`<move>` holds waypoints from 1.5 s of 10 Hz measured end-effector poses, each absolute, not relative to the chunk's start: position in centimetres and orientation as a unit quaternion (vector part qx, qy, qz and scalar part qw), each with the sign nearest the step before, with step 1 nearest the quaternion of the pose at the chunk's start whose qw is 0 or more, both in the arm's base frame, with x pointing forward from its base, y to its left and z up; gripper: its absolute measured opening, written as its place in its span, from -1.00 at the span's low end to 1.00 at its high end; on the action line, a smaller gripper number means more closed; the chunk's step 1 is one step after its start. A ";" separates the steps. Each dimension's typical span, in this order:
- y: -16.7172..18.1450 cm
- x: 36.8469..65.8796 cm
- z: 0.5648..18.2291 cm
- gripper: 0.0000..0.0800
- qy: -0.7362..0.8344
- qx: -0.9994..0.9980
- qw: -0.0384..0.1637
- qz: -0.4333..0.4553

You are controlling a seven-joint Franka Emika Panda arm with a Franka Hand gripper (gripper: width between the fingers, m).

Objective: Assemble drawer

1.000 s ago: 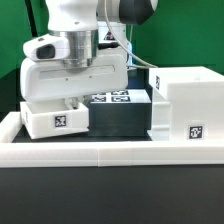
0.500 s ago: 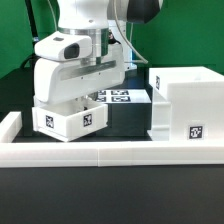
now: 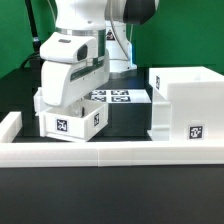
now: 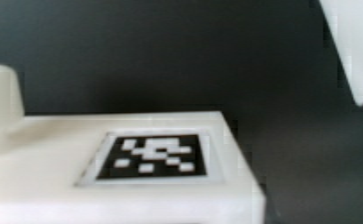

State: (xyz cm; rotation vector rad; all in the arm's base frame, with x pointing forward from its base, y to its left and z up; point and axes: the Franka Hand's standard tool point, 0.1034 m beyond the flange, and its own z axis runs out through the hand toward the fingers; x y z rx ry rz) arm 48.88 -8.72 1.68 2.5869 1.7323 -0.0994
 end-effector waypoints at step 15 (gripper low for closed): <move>-5.5 52.4 2.2 -0.89 0.670 0.740 0.009 -0.050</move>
Offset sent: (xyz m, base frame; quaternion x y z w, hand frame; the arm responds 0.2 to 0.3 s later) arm 0.0318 0.0302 -0.0005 0.0097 0.0046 -0.1411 0.9899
